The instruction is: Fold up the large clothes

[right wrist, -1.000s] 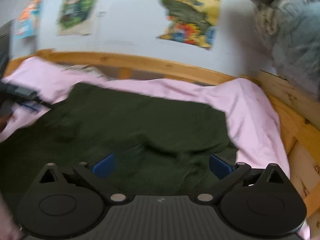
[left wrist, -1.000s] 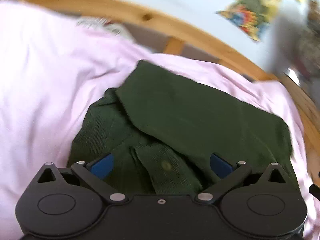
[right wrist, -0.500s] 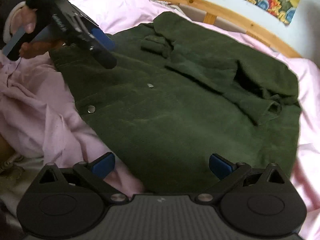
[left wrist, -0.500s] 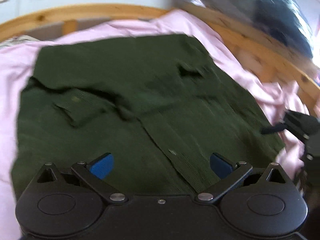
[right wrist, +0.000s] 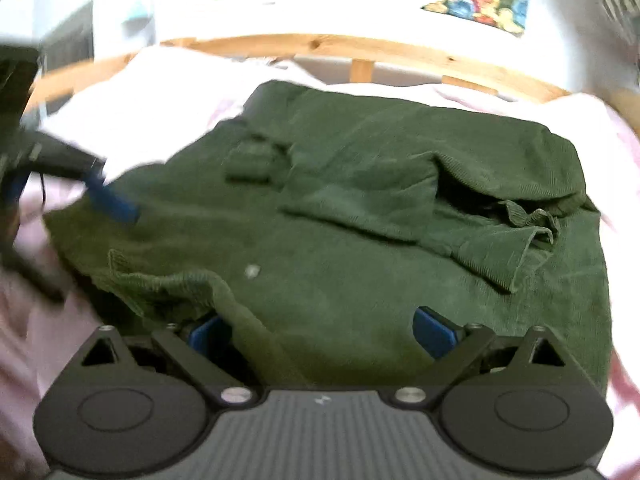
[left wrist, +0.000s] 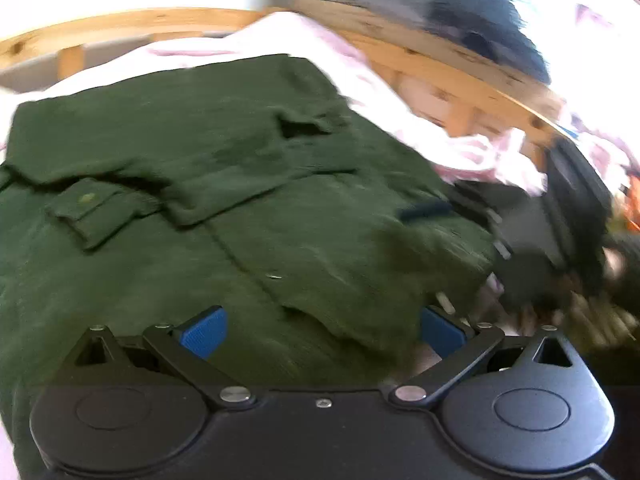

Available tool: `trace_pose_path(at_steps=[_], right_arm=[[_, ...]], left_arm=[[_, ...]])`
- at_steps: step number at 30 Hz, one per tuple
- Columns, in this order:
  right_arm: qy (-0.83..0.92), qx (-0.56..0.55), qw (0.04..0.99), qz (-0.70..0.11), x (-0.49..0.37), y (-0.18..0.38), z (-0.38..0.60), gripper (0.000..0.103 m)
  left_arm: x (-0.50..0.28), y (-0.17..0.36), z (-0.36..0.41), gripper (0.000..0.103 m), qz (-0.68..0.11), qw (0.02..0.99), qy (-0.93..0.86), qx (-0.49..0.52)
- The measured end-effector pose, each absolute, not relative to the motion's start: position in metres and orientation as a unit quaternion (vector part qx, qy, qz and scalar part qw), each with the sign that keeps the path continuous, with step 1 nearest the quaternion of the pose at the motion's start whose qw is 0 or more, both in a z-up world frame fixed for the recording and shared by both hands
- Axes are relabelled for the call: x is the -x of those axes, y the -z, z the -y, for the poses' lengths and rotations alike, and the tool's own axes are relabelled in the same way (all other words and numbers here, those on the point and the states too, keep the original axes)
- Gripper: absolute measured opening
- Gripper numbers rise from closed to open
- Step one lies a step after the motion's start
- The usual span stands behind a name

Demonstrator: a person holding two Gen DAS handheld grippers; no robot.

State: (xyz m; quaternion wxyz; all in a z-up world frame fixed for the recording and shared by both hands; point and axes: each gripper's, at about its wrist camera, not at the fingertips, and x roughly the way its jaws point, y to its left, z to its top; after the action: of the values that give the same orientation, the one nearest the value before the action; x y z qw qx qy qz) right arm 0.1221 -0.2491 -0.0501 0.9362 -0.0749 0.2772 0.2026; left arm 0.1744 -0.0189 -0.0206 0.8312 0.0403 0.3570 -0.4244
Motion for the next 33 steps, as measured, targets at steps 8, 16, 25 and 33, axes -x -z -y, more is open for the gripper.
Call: trace_pose_path(at_steps=[8,16,25,33], right_arm=[[-0.217,0.012,0.936,-0.277,-0.139,0.056,0.268,0.099],[-0.216,0.008,0.935,-0.283,-0.133,0.056,0.263,0.099],[-0.210,0.010,0.935,-0.285,-0.121,0.056,0.263,0.100],[-0.303,0.085,0.910,-0.269,-0.067,0.051,0.242,0.102]], left_arm=[[-0.166,0.034,0.041,0.102,-0.384,0.812,0.420,-0.128],[-0.155,0.061,0.045,0.102,-0.383,0.796,0.396,-0.252],[-0.164,0.068,0.030,0.091,-0.378,0.808,0.342,-0.294],[-0.148,0.041,0.028,0.017,-0.328,0.822,0.362,-0.292]])
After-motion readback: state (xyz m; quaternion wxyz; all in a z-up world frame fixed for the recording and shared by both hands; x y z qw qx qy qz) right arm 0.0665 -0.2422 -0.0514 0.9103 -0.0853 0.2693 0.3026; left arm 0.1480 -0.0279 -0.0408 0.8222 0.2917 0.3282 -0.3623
